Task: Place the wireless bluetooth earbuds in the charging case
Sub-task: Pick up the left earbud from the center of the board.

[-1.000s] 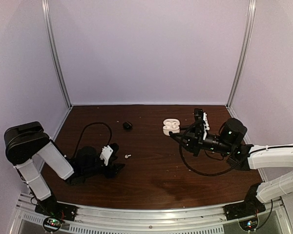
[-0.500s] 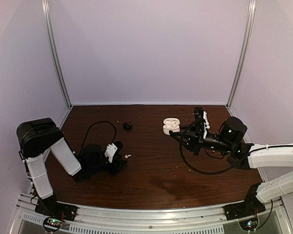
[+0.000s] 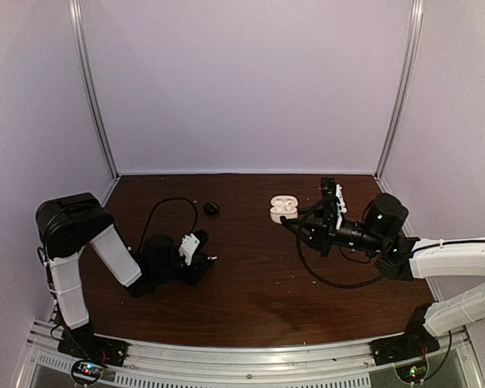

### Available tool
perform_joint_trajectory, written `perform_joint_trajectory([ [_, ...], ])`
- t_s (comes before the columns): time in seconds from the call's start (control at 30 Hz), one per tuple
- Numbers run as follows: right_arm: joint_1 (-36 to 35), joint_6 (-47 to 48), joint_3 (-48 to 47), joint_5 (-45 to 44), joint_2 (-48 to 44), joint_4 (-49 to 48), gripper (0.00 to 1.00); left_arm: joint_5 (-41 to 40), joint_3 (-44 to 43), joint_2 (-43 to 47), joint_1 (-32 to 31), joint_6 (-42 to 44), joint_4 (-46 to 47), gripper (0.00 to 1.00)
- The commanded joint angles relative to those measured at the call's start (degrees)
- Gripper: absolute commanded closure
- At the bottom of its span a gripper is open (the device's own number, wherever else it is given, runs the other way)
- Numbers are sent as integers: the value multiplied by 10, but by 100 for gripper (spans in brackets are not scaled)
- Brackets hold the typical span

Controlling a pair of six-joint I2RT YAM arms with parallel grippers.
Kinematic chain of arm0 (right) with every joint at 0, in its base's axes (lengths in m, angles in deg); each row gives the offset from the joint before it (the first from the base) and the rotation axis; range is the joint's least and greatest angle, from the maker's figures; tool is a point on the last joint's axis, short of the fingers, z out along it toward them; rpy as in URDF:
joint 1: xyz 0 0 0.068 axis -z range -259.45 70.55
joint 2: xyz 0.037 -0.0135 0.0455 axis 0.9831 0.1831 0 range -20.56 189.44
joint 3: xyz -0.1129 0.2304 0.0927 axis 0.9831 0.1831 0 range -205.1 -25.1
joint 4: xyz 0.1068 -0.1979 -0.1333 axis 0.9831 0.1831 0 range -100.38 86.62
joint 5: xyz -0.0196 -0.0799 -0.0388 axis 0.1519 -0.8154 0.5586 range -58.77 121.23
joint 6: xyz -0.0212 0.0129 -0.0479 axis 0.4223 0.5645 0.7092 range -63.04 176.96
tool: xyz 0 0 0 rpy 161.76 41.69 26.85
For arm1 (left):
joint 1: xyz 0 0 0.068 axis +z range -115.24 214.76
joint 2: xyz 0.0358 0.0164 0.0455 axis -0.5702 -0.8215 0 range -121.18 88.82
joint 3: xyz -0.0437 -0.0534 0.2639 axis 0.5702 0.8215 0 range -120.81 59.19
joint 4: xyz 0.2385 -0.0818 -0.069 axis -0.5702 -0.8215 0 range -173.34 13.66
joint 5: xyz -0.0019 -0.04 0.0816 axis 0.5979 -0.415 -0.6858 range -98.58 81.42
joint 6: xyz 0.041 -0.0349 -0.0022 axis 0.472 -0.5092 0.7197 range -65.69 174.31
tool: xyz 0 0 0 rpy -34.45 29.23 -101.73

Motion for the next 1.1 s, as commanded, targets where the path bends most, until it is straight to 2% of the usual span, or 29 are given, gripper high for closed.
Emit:
perform_joint_trajectory([
  [0.0, 6, -3, -15, 7, 2, -7, 100, -10, -8, -13, 4, 11, -12, 72],
  [0.37, 11, -2, -12, 6, 5, -2, 100, 2, -24, -13, 4, 27, -29, 81],
  [0.57, 13, -2, -5, 8, 17, -5, 100, 17, -23, 63, 4, 30, -97, 85],
  [0.77, 15, 5, -1, 20, 36, -12, 100, 23, -63, 166, 3, -1, -259, 90],
  [0.9, 15, 33, 1, 45, 51, -12, 100, 71, -121, 242, 3, -15, -422, 91],
  [1.07, 12, 82, -4, 95, 72, -20, 100, 111, -212, 325, 0, 30, -647, 91],
])
